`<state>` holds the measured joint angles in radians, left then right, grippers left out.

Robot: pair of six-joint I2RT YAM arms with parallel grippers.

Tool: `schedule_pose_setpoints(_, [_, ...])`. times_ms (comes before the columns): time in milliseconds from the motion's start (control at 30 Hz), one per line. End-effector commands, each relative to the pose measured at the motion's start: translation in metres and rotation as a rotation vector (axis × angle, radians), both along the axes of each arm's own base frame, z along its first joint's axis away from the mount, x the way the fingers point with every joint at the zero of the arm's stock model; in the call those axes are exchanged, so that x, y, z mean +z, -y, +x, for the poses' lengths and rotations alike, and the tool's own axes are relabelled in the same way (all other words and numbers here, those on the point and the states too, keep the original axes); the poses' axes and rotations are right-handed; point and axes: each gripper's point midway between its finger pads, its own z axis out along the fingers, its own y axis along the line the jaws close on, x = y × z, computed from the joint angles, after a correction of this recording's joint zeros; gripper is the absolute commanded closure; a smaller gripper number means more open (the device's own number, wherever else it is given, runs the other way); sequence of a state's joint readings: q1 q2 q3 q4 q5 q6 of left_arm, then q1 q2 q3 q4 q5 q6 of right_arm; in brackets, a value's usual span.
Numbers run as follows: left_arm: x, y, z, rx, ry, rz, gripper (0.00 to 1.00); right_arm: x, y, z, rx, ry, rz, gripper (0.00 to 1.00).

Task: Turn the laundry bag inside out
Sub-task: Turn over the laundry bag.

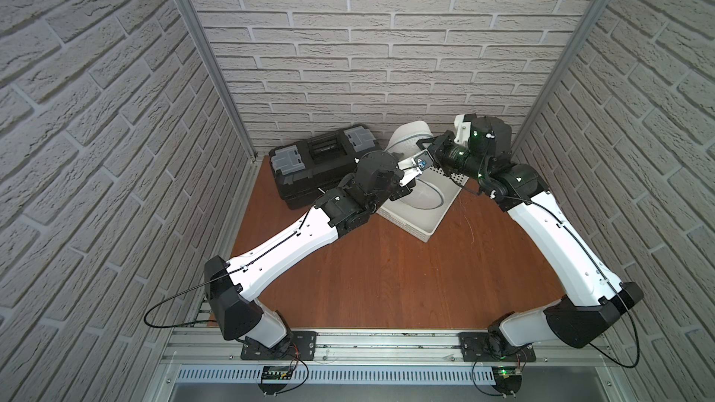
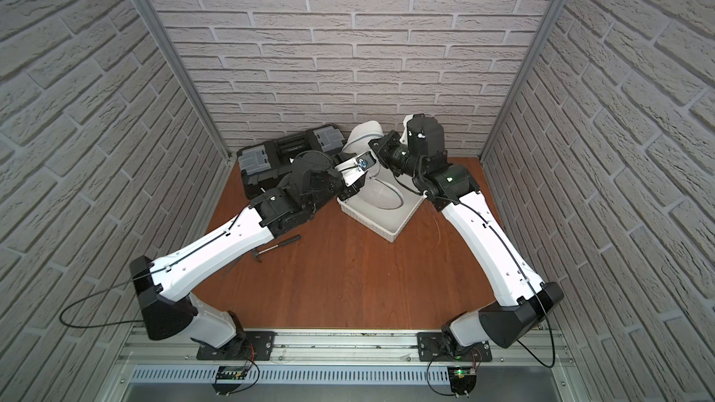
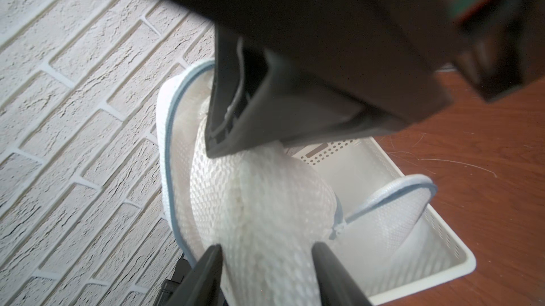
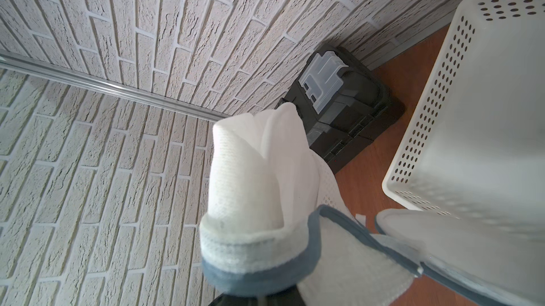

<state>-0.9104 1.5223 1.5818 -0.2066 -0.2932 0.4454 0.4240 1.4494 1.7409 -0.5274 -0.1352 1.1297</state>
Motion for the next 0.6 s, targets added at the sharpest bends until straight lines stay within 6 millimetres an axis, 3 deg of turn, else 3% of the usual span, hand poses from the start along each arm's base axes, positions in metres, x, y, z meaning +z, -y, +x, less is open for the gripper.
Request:
schedule_pose_setpoints(0, [0.027,0.009,0.007,-0.014,0.059,-0.086,0.57,0.017,-0.018,-0.013,0.059,0.031,0.073,0.97])
schedule_pose_setpoints(200, [0.024,0.005,0.017,0.039,0.067,-0.077,1.00,0.014,-0.016,-0.014,0.051,0.028,0.079,0.97])
schedule_pose_setpoints(267, [0.025,0.003,0.019,0.051,0.071,-0.076,1.00,0.014,-0.013,-0.014,0.036,0.036,0.074,0.95])
schedule_pose_setpoints(300, [0.024,0.002,0.019,0.053,0.071,-0.074,1.00,0.014,-0.009,-0.014,0.022,0.046,0.061,0.89])
schedule_pose_setpoints(367, [0.024,0.000,0.019,0.046,0.066,-0.076,1.00,0.017,0.003,-0.013,-0.002,0.068,0.025,0.67])
schedule_pose_setpoints(467, [0.020,-0.007,0.018,0.025,0.034,-0.092,1.00,0.029,0.034,-0.014,-0.021,0.134,-0.095,0.39])
schedule_pose_setpoints(567, [0.007,-0.014,0.012,-0.065,-0.070,-0.129,1.00,0.039,0.061,-0.016,0.032,0.214,-0.210,0.30])
